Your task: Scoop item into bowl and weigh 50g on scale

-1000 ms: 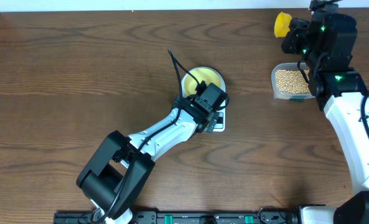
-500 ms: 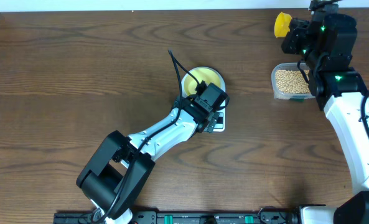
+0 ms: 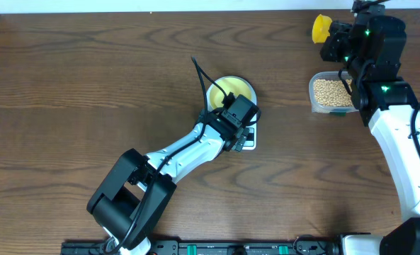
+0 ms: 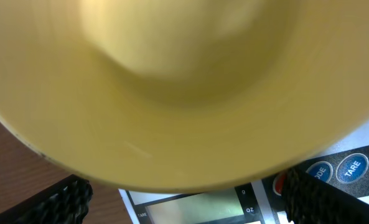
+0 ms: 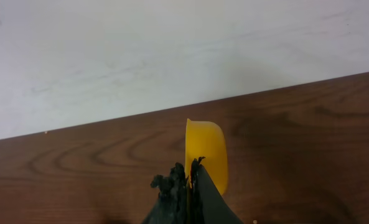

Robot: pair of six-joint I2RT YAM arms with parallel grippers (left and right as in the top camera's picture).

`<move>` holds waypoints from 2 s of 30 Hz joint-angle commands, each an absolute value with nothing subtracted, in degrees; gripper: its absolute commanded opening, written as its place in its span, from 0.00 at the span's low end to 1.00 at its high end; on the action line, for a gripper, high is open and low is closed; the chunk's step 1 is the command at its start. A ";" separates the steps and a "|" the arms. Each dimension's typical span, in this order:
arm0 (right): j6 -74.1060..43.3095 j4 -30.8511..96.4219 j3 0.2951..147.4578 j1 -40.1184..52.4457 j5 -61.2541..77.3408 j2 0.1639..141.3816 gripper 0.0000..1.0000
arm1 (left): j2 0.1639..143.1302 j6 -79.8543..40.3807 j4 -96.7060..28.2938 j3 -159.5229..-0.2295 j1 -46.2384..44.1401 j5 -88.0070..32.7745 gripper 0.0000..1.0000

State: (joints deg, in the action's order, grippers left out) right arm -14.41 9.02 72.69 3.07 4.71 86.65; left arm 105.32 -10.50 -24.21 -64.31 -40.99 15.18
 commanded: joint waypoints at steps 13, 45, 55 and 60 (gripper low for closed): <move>-13.63 9.02 73.36 3.09 5.06 86.91 0.01 | 106.98 -10.17 -24.29 -63.96 -41.06 16.16 1.00; -13.17 9.04 73.36 3.07 5.06 86.91 0.01 | 107.46 -10.44 -25.23 -63.96 -41.06 16.12 1.00; -13.17 9.02 73.36 3.07 5.06 86.91 0.01 | 107.77 -10.39 -24.49 -63.96 -41.06 16.14 0.99; -13.17 9.04 73.36 3.09 5.06 86.91 0.01 | 109.01 -10.37 -24.10 -63.96 -41.06 16.14 0.99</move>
State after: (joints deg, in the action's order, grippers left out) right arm -13.98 9.04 72.69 3.07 4.71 86.65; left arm 105.95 -10.50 -23.77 -64.31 -40.99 15.18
